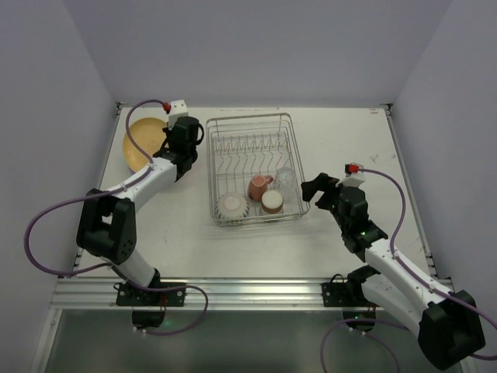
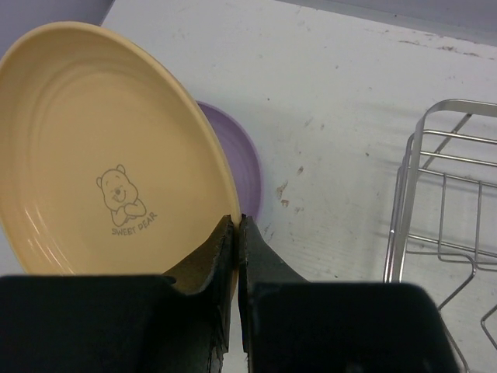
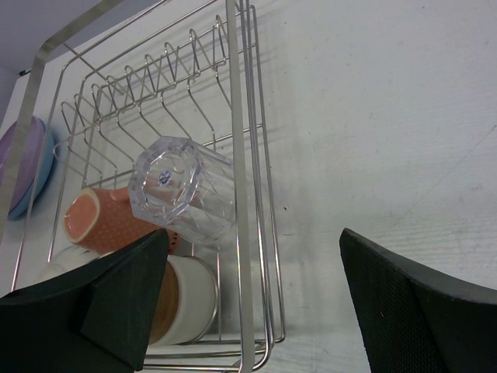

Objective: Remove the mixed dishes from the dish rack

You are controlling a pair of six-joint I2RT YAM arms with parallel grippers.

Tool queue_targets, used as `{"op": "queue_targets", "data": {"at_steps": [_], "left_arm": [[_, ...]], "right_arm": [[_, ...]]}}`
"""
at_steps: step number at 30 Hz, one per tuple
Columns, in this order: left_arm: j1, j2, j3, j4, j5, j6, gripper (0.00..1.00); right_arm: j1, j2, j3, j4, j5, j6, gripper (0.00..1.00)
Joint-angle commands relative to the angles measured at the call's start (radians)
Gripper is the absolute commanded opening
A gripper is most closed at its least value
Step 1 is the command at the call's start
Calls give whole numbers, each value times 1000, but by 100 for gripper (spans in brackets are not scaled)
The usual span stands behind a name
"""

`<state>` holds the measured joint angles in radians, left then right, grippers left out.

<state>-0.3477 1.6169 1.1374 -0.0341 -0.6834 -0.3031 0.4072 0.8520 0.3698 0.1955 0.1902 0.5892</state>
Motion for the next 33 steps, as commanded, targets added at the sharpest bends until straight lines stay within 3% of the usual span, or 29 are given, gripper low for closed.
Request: {"op": "queue_targets", "data": {"at_steps": [1, 20, 27, 33], "left_arm": [[27, 21, 53, 79, -33, 1, 0], [70, 181, 111, 40, 2, -30, 0], [79, 222, 128, -7, -1, -37, 18], [87, 251, 154, -24, 13, -42, 26]], "right_arm": [[-1, 2, 26, 47, -9, -26, 93], [-2, -2, 23, 55, -24, -38, 95], [-1, -11, 20, 50, -24, -37, 95], [-2, -22, 18, 47, -24, -37, 95]]}}
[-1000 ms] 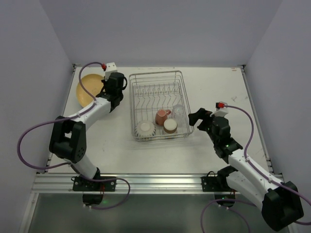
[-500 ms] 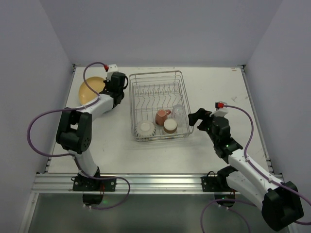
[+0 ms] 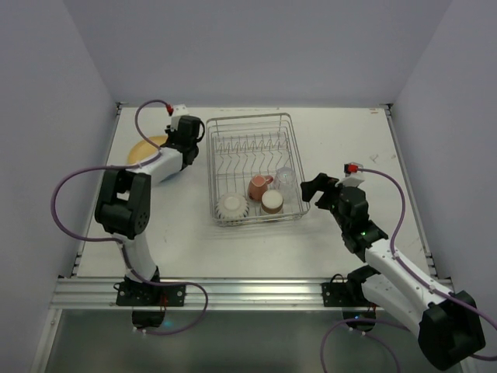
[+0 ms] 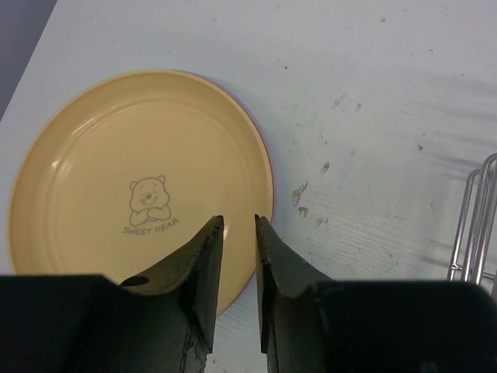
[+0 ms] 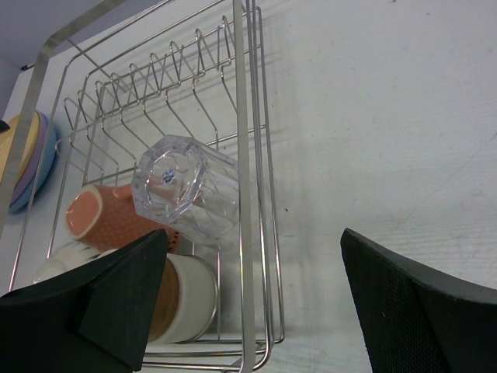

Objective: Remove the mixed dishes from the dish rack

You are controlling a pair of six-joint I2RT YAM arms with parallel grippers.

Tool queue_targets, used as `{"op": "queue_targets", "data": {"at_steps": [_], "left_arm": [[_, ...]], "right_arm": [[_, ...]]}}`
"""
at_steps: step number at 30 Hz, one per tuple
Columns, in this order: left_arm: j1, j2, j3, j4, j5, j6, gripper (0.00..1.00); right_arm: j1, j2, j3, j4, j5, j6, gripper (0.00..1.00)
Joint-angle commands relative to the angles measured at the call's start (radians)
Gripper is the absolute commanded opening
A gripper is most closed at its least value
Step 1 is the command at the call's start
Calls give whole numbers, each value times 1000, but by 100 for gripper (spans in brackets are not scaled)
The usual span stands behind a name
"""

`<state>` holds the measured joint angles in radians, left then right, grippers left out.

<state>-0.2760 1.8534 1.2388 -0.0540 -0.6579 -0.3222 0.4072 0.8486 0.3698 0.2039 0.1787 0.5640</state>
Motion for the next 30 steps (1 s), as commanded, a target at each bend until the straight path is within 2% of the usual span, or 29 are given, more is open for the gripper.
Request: {"op": "queue_targets", "data": {"at_steps": [1, 6, 15, 19, 21, 24, 30], "left_arm": [[15, 24, 60, -12, -5, -25, 27], [17, 14, 82, -53, 27, -31, 33], [17, -120, 15, -75, 115, -44, 45], [17, -184, -25, -86, 220, -54, 54], [17, -207, -45, -95, 295, -49, 57], [17, -275, -78, -92, 374, -41, 66], [17, -359, -154, -40, 487, -38, 73]], "right_arm": [[-1, -20, 17, 40, -15, -12, 95], [-1, -32, 14, 37, -16, -13, 95], [-1, -42, 14, 40, -34, -18, 95], [-1, -36, 17, 40, -57, -26, 99], [1, -29, 18, 45, -65, -32, 99], [1, -10, 29, 48, -88, -38, 99], [8, 1, 44, 46, -113, -49, 99]]}}
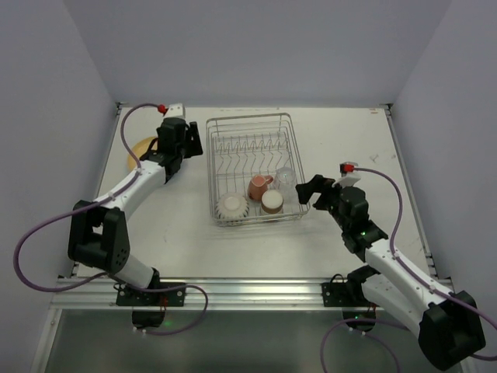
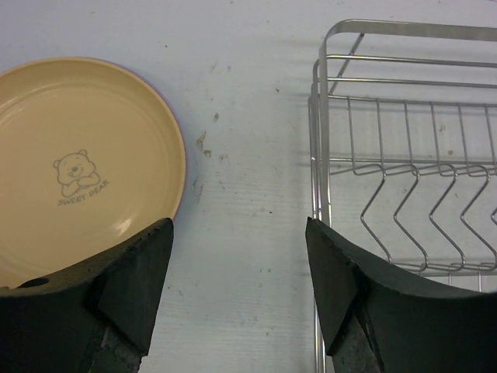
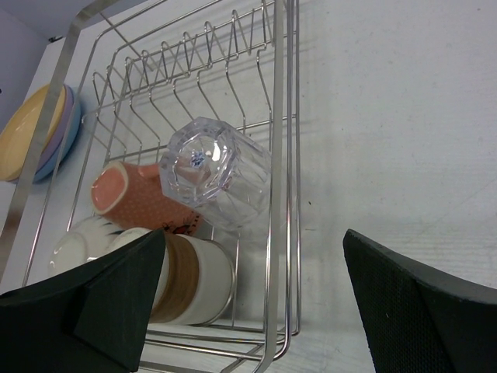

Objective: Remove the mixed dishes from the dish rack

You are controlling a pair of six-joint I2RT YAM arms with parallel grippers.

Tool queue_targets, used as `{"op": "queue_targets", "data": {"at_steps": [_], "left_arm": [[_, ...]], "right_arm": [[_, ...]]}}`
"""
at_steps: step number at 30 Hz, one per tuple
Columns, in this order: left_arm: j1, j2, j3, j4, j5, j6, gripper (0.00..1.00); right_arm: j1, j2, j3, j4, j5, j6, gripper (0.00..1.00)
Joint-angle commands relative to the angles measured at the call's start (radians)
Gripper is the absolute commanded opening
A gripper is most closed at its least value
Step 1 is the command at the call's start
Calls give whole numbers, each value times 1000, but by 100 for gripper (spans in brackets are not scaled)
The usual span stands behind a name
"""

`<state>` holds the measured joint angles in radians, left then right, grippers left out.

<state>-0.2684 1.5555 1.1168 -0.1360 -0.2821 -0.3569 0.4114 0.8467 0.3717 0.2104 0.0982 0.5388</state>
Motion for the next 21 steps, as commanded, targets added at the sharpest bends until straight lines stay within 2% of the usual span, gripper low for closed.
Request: {"op": "queue_targets", "data": {"at_steps": [1, 6, 7, 12, 15, 21], "left_arm": [[9, -67, -40, 48, 127, -2, 74], [9, -129, -112, 96, 222, 30, 83], [8, -139, -148, 117, 236, 33, 88], [8, -179, -254, 200, 306, 1, 99], [8, -183, -317, 234, 320, -19, 100], [8, -216, -388, 328, 339, -56, 100]], "right_arm": [[7, 6, 42, 43, -37, -25, 99], [9, 49, 67, 35, -55, -43, 99], [10, 54, 79, 30, -57, -45, 99], [23, 52, 91, 18, -66, -59, 99], [24, 63, 140, -48, -83, -59, 99], [61, 166, 344, -235, -92, -51, 99]]}}
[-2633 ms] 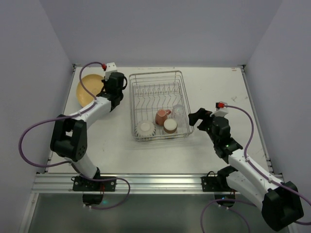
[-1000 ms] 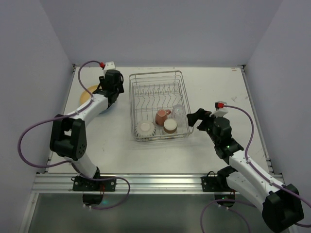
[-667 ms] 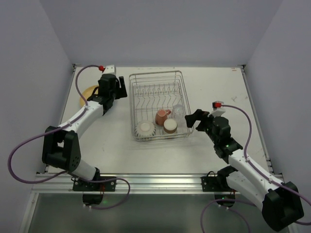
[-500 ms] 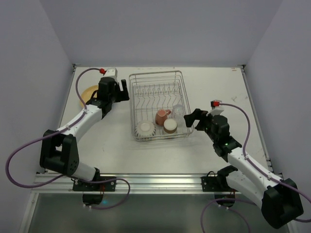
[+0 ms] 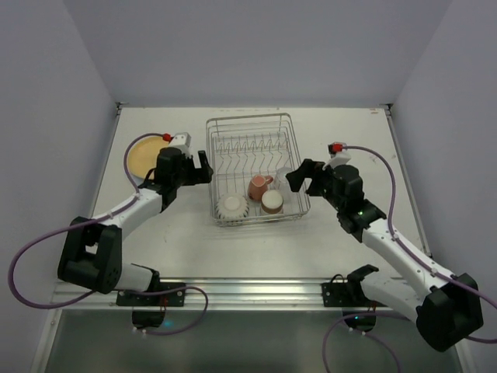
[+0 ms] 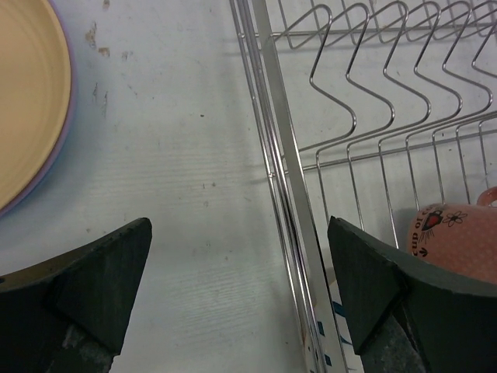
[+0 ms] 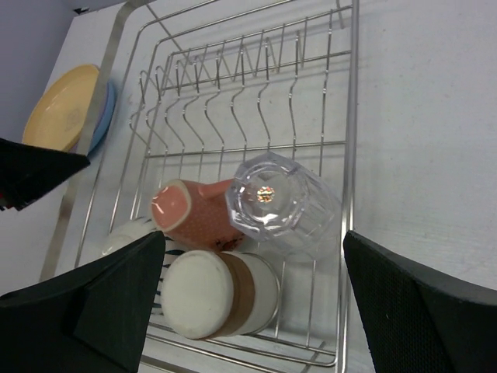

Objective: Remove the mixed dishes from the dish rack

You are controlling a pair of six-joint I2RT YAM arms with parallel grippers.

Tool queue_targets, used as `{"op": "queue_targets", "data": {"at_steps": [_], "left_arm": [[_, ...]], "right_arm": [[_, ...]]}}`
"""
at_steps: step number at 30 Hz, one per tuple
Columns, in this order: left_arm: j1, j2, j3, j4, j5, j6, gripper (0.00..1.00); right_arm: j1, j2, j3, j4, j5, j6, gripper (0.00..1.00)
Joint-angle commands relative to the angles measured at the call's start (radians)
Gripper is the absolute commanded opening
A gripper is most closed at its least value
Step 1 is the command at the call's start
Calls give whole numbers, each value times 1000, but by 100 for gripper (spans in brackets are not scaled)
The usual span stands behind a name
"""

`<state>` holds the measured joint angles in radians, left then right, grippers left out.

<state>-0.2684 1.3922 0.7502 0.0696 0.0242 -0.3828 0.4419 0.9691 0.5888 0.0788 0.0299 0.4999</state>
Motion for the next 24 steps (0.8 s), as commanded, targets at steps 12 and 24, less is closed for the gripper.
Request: {"op": "queue_targets", "data": {"at_steps": [12, 24], "left_arm": [[6, -321, -305, 436, 71, -45, 100], [6, -380, -334, 434, 56, -31, 100]], "right_arm": [[141, 471, 586, -618, 209, 80, 99], [146, 632, 743, -804, 239, 241, 99]]}}
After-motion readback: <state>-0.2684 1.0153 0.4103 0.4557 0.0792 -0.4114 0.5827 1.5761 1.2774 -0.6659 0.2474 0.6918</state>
